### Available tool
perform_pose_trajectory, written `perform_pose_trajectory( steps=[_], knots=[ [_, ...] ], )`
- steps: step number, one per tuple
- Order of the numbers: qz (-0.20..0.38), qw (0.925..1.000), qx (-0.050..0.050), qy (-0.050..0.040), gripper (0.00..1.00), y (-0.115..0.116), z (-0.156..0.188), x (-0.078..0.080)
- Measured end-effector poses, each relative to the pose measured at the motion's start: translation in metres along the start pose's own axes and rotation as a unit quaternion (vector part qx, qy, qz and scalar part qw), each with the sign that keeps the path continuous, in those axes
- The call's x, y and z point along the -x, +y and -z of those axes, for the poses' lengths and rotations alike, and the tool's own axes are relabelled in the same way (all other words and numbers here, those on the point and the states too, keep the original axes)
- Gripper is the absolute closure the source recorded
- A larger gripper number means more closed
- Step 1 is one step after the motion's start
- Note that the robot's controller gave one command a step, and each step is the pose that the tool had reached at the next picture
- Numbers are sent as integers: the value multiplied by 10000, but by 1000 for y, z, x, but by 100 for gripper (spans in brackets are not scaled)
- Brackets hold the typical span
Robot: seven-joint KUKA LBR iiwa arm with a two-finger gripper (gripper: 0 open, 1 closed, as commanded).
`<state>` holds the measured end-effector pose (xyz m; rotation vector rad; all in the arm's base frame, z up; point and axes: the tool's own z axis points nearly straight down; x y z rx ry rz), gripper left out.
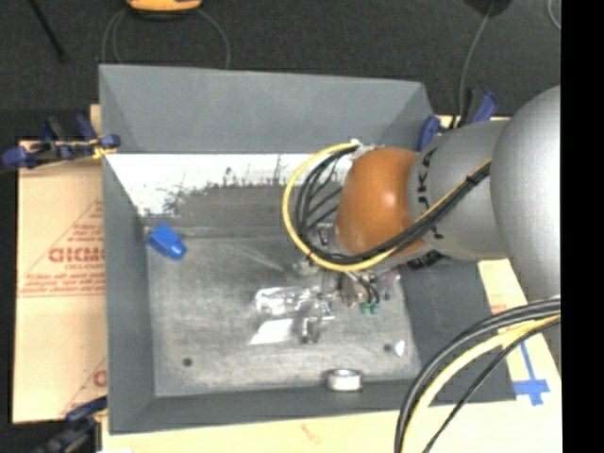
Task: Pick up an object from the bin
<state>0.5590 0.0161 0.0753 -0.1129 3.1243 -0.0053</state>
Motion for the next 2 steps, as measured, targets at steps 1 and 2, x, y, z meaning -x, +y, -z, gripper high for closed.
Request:
perform_pose_trajectory(
  steps=[1, 2],
  knots=[
    [-1, 10000, 6, -28, 100, -1, 2, 2],
    [989, 9951, 13, 28, 100, -8, 160, 1]
  ],
)
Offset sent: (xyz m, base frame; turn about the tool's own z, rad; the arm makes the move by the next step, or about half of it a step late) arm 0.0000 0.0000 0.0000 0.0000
